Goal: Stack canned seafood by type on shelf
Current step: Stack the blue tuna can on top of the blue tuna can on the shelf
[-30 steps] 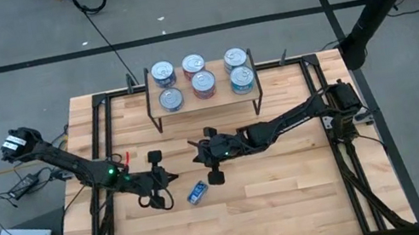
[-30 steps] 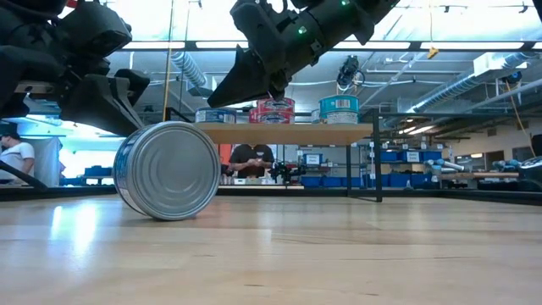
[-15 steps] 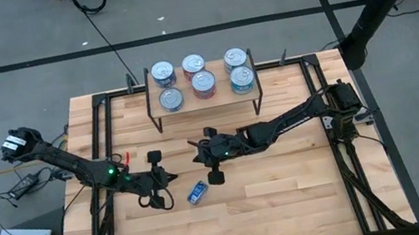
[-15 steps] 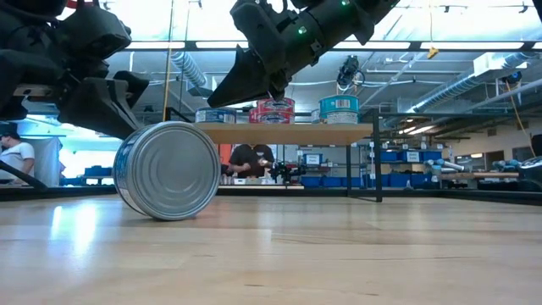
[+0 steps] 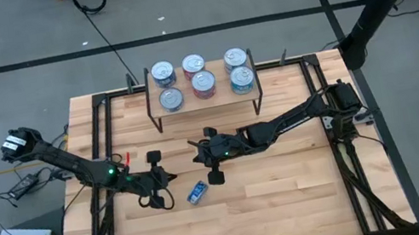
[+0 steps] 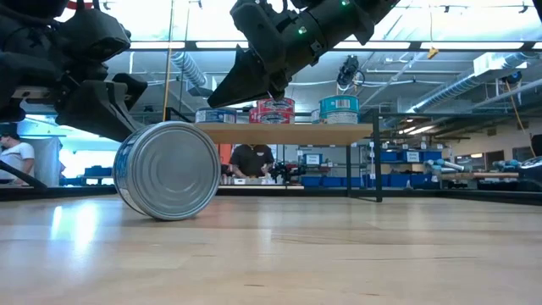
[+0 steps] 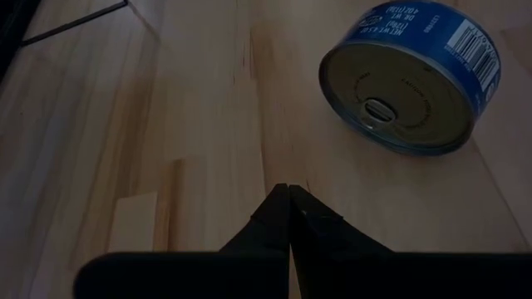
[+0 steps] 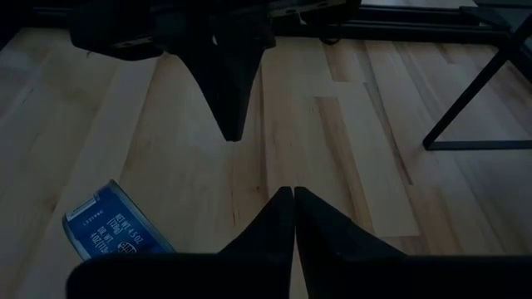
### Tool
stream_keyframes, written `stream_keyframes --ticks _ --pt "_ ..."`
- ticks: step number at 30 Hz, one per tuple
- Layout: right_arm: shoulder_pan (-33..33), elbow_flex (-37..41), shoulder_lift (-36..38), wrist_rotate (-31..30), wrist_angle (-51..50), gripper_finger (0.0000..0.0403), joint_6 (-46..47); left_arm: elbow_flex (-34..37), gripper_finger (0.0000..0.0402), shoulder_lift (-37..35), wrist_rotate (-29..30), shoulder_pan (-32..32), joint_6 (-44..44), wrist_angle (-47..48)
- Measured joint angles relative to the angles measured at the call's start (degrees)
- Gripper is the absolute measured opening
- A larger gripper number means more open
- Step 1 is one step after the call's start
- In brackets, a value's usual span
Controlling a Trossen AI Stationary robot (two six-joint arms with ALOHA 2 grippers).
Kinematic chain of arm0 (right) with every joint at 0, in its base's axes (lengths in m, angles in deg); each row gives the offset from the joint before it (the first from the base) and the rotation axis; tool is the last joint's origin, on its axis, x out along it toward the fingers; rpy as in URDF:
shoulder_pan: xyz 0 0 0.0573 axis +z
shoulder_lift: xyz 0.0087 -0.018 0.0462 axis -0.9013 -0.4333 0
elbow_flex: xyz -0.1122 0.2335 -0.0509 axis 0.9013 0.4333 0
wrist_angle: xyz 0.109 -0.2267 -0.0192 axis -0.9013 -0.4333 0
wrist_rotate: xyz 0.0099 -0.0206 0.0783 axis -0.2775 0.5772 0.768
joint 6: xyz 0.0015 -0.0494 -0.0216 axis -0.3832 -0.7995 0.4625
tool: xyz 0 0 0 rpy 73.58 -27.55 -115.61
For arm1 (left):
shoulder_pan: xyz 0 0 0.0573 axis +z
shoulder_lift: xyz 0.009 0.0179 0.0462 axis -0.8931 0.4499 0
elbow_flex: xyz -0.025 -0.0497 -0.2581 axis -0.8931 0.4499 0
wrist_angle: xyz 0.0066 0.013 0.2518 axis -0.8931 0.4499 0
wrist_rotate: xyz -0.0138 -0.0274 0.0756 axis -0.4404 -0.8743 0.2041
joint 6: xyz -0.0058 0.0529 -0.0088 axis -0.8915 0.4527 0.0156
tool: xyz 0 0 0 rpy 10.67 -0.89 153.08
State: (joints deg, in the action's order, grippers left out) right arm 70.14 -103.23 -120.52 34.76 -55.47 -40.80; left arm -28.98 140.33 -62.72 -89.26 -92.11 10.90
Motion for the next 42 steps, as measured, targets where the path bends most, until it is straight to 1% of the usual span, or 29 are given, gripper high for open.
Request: stream_keyframes --ticks 37,42 --pt "0.0 0.0 0.0 -0.6 0.0 0.0032 0.0 0.0 0.0005 0.0 0.0 0.0 -0.5 0.2" --pt "0.0 0.0 0.0 -1.4 0.0 0.0043 -1.3 0.0 0.0005 0.0 0.0 0.0 -0.5 0.2"
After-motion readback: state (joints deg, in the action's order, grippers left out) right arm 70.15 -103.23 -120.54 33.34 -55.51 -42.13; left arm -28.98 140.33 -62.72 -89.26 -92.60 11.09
